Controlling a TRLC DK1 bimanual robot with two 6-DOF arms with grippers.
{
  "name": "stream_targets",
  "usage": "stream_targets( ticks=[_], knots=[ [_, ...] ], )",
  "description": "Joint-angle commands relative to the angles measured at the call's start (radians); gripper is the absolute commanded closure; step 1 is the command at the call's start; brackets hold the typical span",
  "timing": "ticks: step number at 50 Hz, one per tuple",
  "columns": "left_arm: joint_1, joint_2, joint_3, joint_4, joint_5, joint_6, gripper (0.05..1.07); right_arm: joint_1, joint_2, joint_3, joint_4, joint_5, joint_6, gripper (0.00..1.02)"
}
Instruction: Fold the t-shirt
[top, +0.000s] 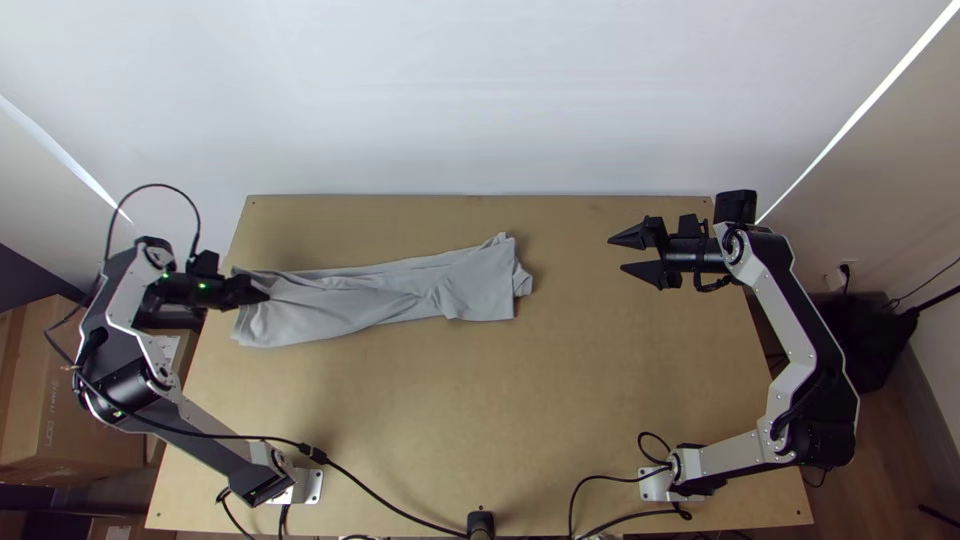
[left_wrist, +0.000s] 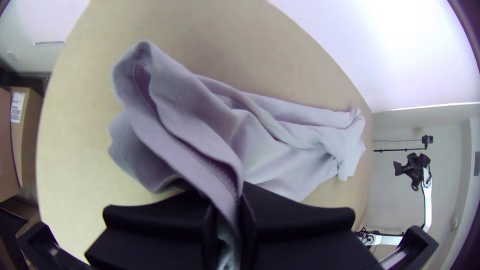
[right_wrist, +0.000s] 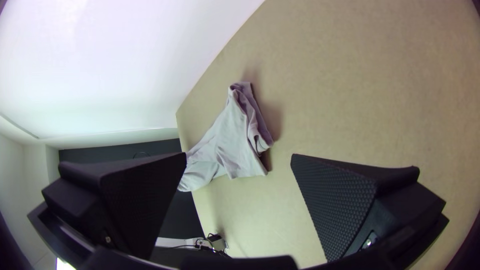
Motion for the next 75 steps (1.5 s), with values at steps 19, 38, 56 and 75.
stream_targets(
  ticks=[19, 38, 56, 75],
  knots=[
    [-0.406, -0.142, 0.286, -0.175, 0.03, -0.2, 1.05, -0.01, -0.077, -0.054, 0.008, -0.008, 0.017, 0.05],
    [-0.784, 0.087, 0.579, -0.103, -0.02, -0.477, 1.05, -0.059, -0.143, -0.114, 0.008, -0.008, 0.005, 0.05],
    [-1.024, 0.308, 0.776, -0.03, -0.131, -0.592, 1.05, -0.093, -0.207, -0.204, 0.014, -0.008, -0.003, 0.05],
    [-1.156, 0.463, 0.795, 0.273, -0.194, -0.807, 0.14, -0.07, -0.327, -0.361, 0.06, 0.006, 0.037, 0.05]
  ],
)
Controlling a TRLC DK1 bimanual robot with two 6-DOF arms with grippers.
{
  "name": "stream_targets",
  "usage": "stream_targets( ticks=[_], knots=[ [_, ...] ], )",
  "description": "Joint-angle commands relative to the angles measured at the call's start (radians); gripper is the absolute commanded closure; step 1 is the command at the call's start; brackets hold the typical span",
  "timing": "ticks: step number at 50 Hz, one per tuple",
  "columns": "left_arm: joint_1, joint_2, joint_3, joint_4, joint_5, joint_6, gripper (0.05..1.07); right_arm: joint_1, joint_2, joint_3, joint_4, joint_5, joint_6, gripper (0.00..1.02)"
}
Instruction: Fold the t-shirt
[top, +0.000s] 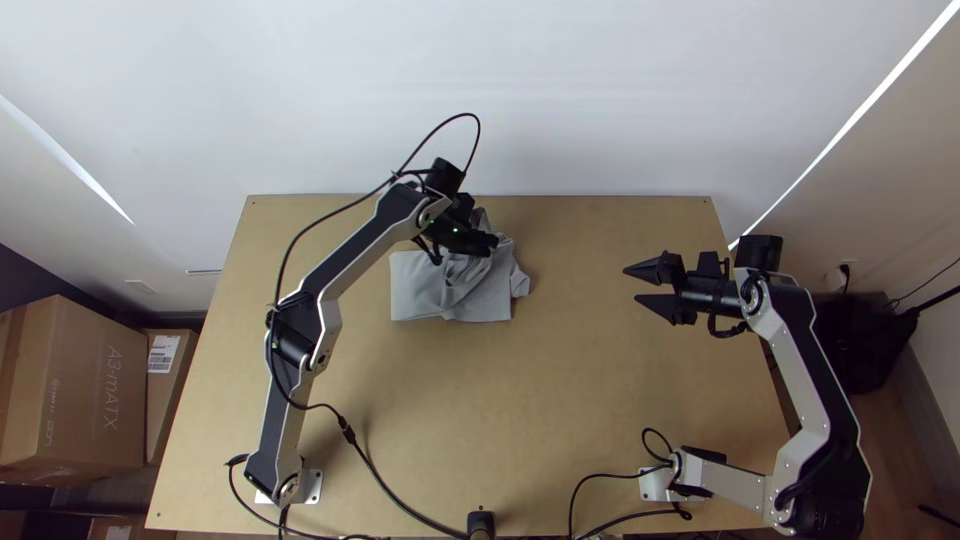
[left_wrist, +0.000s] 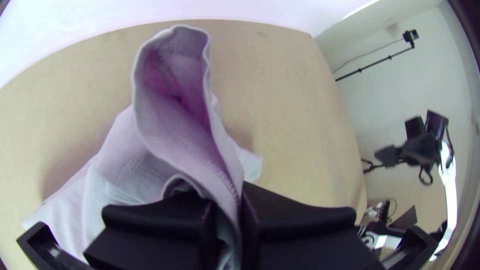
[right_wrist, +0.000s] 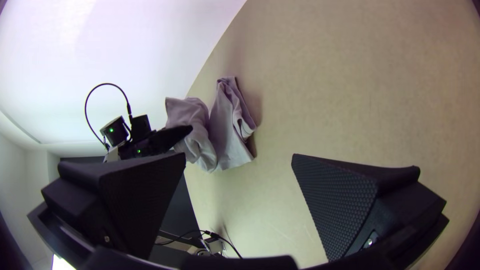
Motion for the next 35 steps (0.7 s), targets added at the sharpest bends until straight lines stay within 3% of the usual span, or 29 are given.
stream_targets(
  ticks=[1, 8, 18, 35],
  knots=[
    [-0.027, 0.05, 0.045, 0.079, 0.0, -0.08, 0.07, 0.025, -0.06, -0.071, 0.014, 0.01, 0.034, 0.05],
    [-0.046, 0.044, 0.055, 0.171, 0.001, -0.1, 0.1, 0.099, -0.112, -0.147, 0.065, 0.063, 0.066, 0.05],
    [-0.026, -0.05, 0.058, 0.152, 0.01, -0.1, 0.1, 0.183, -0.075, -0.149, 0.174, 0.091, 0.112, 0.05],
    [0.165, -0.267, 0.058, 0.039, 0.003, -0.033, 0.1, 0.358, 0.212, 0.116, 0.258, 0.194, 0.1, 0.05]
  ],
)
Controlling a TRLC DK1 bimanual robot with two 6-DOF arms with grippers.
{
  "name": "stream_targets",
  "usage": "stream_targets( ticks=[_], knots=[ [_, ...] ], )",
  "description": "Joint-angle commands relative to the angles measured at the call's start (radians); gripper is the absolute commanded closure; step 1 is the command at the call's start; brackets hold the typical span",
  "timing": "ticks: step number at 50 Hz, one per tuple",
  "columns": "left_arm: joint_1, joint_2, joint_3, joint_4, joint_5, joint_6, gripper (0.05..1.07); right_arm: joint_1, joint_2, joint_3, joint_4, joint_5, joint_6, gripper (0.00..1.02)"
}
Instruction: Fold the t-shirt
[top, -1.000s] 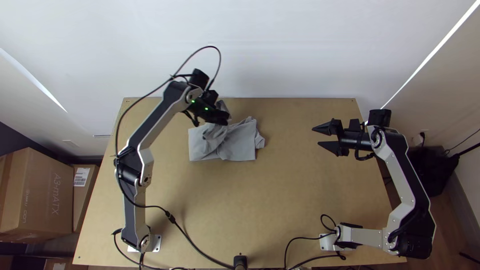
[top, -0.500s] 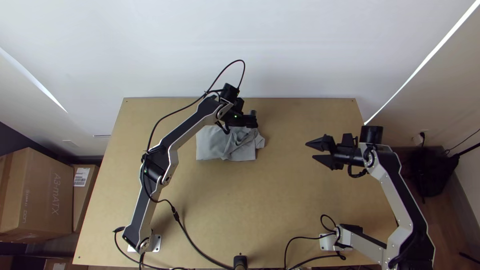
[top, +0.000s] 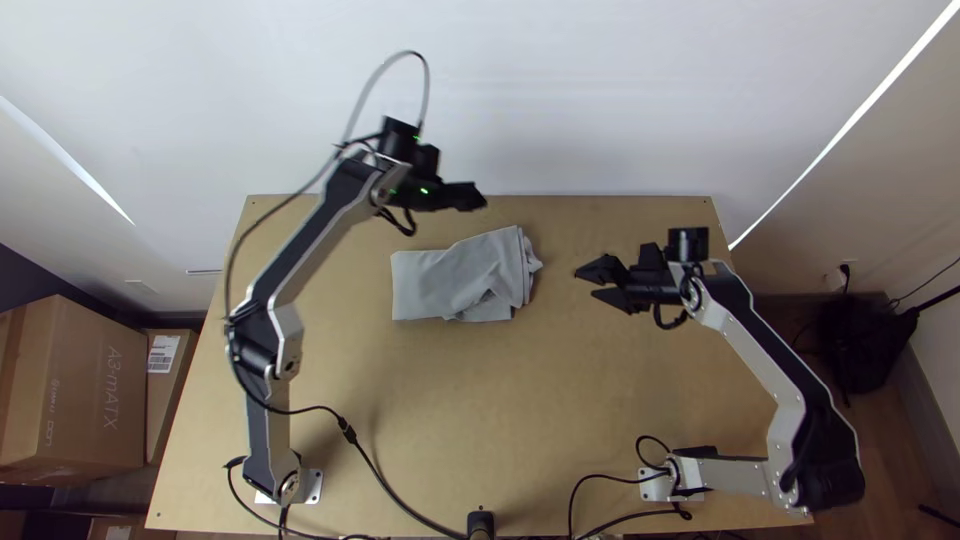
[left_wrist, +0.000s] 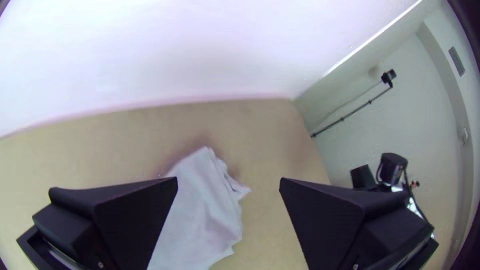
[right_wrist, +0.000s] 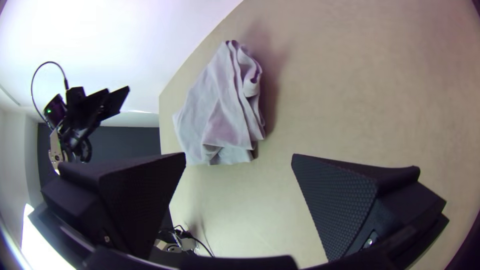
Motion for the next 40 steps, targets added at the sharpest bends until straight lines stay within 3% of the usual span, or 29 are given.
stream_targets(
  ticks=[1, 26, 40],
  knots=[
    [0.072, -0.099, 0.029, -0.047, 0.0, 0.019, 0.1, 0.053, 0.104, 0.12, 0.016, 0.019, 0.012, 0.05],
    [0.416, -0.386, -0.001, -0.225, -0.008, 0.082, 0.1, 0.145, 0.524, 0.444, 0.045, 0.031, -0.097, 0.05],
    [0.626, -0.532, -0.032, -0.259, -0.008, 0.128, 0.1, 0.176, 0.672, 0.53, 0.1, 0.042, -0.099, 0.05]
  ],
)
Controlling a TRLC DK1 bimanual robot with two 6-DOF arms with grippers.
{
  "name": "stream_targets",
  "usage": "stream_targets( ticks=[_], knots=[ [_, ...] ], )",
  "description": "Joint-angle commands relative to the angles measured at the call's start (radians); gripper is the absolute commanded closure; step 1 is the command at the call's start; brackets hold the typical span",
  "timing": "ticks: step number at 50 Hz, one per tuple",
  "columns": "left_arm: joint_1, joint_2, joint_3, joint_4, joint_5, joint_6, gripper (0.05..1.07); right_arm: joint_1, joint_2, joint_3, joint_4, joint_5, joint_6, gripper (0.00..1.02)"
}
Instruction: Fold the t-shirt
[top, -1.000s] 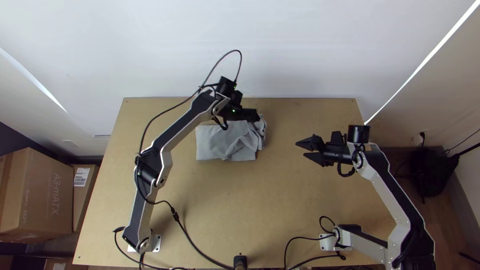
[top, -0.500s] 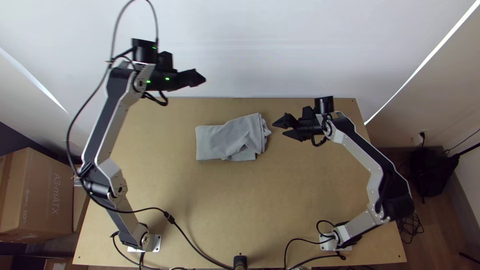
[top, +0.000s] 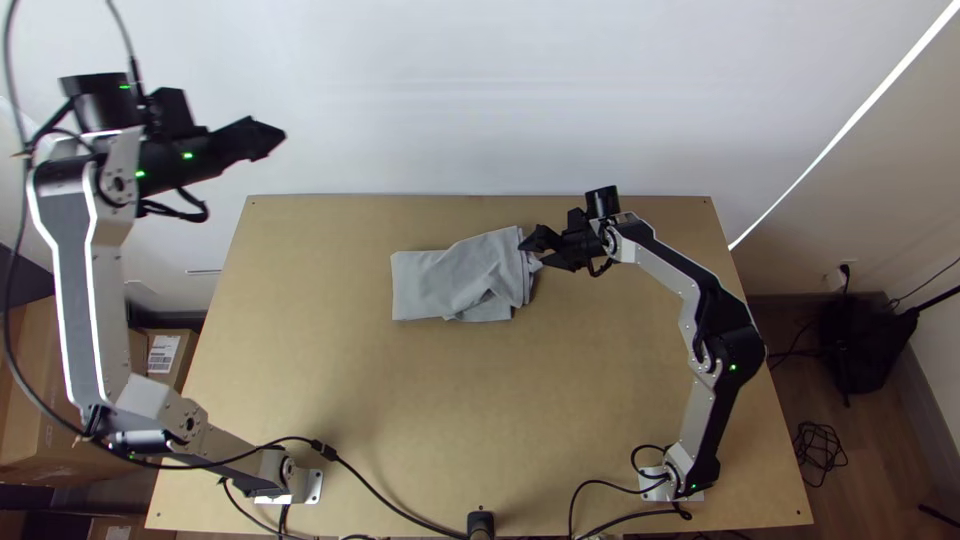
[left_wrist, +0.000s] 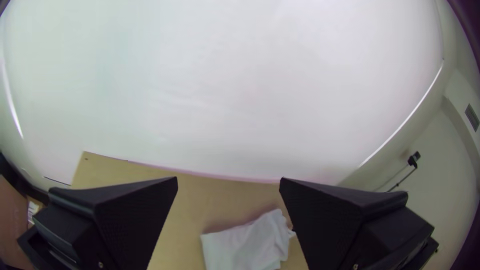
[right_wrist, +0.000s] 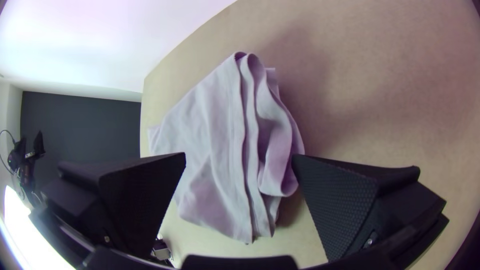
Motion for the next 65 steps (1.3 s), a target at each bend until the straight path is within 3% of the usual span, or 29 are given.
stream_targets(
  ticks=[1, 18, 21, 26, 32, 35, 47, 65],
  knots=[
    [0.078, -0.073, -0.02, -0.012, -0.004, 0.023, 0.1, 0.022, 0.059, 0.045, 0.017, 0.007, -0.008, 0.05],
    [0.298, -0.196, -0.044, -0.05, 0.016, 0.053, 0.1, 0.111, 0.175, 0.144, 0.031, 0.019, 0.002, 0.05],
    [0.319, -0.209, -0.05, -0.062, 0.017, 0.07, 0.1, 0.125, 0.192, 0.158, 0.031, 0.019, 0.004, 0.09],
    [0.358, -0.222, -0.05, -0.082, 0.02, 0.09, 0.1, 0.134, 0.215, 0.175, 0.031, 0.019, 0.012, 0.33],
    [0.393, -0.229, -0.05, -0.092, 0.033, 0.102, 0.1, 0.125, 0.227, 0.175, 0.039, 0.028, 0.022, 0.85],
    [0.404, -0.231, -0.052, -0.099, 0.033, 0.11, 0.1, 0.106, 0.224, 0.169, 0.045, 0.043, 0.025, 1.0],
    [0.416, -0.231, -0.058, -0.107, 0.036, 0.118, 0.1, -0.05, 0.166, 0.101, 0.076, 0.057, 0.027, 1.0],
    [0.402, -0.202, -0.064, -0.085, 0.062, 0.115, 0.1, -0.376, 0.085, 0.003, 0.102, 0.07, 0.015, 1.0]
  ],
)
